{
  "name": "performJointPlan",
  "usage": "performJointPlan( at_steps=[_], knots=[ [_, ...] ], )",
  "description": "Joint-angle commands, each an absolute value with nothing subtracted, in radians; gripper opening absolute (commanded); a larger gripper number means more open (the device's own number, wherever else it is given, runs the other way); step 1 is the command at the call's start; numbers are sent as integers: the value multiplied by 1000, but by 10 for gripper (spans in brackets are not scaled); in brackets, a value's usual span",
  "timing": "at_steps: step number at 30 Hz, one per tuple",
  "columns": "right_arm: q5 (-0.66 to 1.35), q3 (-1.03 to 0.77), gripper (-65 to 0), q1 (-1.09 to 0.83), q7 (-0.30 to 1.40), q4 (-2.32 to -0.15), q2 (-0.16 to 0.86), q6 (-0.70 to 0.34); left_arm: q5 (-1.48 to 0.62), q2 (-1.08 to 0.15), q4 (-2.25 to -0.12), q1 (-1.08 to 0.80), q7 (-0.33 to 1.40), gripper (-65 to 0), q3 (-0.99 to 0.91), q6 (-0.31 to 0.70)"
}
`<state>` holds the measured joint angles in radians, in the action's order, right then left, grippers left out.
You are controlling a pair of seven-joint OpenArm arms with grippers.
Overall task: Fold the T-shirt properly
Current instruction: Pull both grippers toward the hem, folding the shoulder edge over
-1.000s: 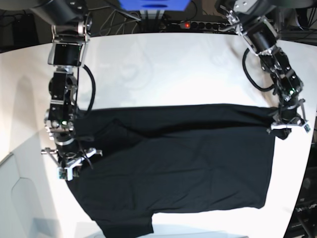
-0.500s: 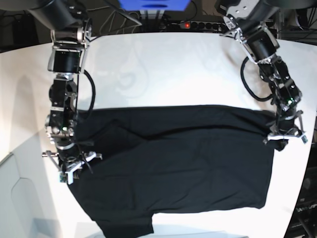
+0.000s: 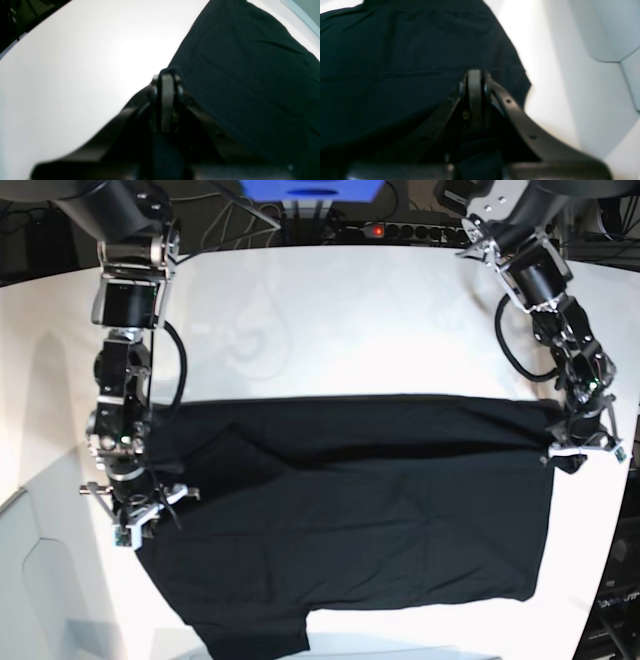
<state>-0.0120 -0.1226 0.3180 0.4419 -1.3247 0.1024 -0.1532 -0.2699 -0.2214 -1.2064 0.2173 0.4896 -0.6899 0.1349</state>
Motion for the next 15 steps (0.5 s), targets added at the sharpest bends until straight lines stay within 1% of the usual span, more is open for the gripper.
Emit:
performJointPlan(
  at_steps=[1, 2, 7, 8, 10, 11, 15],
  knots=[
    [-7, -122, -650, 346, 412, -1340, 110, -153, -277, -237, -1225, 248, 458, -627, -688, 137],
    [-7, -122, -650, 344, 412, -1340, 110, -153, -277, -237, -1225, 249, 458, -605, -688, 131],
    [-7, -116, -650, 344, 423, -1340, 113, -153, -277, -234, -1224, 251, 460, -436, -684, 131],
    [-7, -116, -635, 344, 423, -1340, 113, -153, -277, -234, -1224, 251, 460, -407, -685, 131],
    [-7, -116, -580, 344, 423, -1340, 113, -153, -277, -234, -1224, 252, 460, -368, -687, 131],
    [-7, -116, -543, 343, 423, -1340, 113, -153, -277, -234, -1224, 252, 460, -360, -687, 131],
    [-7, -114, -407, 341, 423, -1340, 113, -153, -277, -236, -1224, 252, 460, -357, -688, 131]
  ],
)
